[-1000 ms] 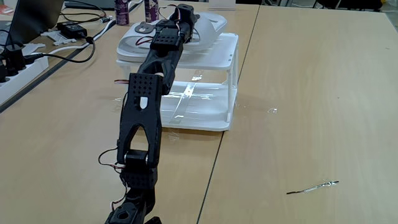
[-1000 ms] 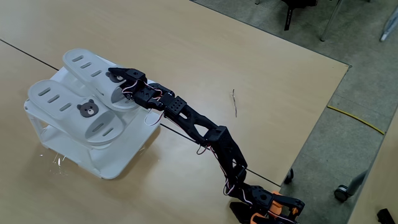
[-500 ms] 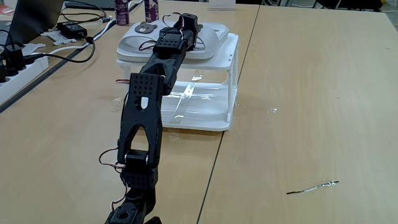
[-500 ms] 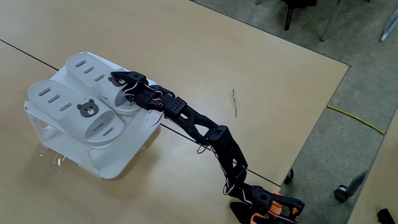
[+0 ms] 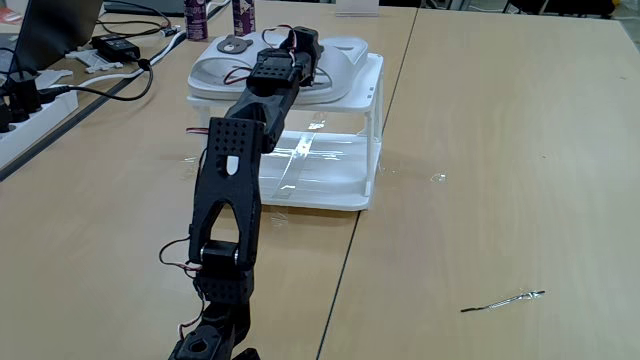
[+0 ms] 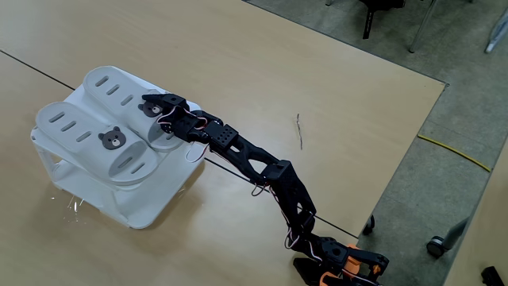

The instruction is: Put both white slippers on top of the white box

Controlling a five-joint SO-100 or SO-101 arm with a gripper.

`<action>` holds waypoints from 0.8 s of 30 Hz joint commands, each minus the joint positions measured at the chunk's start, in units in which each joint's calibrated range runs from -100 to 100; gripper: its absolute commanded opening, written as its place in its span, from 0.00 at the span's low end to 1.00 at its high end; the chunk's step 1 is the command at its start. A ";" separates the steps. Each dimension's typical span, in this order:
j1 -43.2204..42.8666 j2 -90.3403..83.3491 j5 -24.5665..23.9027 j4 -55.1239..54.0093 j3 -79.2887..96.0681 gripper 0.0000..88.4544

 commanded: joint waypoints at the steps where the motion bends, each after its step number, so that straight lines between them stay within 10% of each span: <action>1: 0.02 -2.87 0.42 -0.33 -1.18 0.20; 24: -2.04 -27.86 0.42 -0.33 20.29 0.33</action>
